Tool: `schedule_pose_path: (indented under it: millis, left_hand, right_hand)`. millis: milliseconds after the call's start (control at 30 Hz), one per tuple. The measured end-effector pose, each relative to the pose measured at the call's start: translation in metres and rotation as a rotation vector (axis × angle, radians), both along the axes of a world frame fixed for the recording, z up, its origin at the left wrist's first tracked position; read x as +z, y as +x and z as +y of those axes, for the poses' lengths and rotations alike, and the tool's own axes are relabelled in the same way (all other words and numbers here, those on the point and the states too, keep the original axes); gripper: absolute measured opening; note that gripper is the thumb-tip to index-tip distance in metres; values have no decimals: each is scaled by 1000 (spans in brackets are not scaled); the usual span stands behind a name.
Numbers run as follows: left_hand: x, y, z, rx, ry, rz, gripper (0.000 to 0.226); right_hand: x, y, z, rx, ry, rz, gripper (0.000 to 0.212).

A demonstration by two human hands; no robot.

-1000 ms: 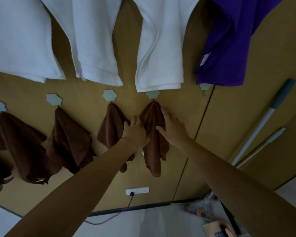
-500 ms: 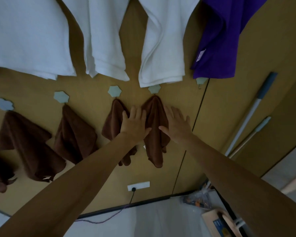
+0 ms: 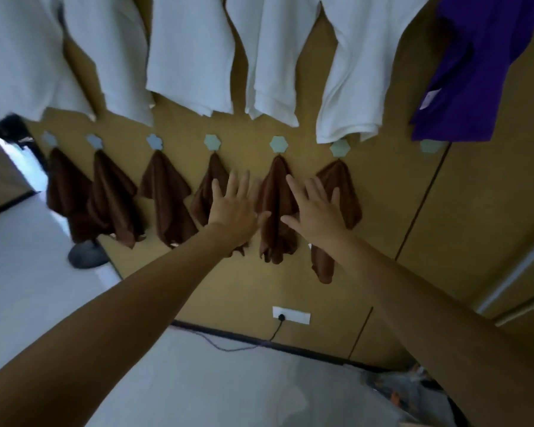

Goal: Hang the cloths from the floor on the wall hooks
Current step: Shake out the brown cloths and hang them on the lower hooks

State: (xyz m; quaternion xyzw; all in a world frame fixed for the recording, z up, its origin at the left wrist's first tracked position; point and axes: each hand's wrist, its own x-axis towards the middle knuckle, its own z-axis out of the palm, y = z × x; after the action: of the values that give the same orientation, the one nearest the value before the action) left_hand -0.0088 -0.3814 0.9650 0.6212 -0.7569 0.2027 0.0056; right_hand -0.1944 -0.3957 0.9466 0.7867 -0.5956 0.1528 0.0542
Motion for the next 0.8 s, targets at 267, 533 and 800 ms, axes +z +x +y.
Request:
schedule_pose_path:
  millis: [267,533,800]
  left_hand:
    - [-8,99,113,310,-2,-29,76]
    - [8,234,221,612,-3,-28,77]
    - [15,405,331,865,-44,6,78]
  right_hand:
    - [0,109,50,296,31,14,83]
    - [12,268,110,585,-26,55,82]
    - [19,468,197,811,-27,76,83]
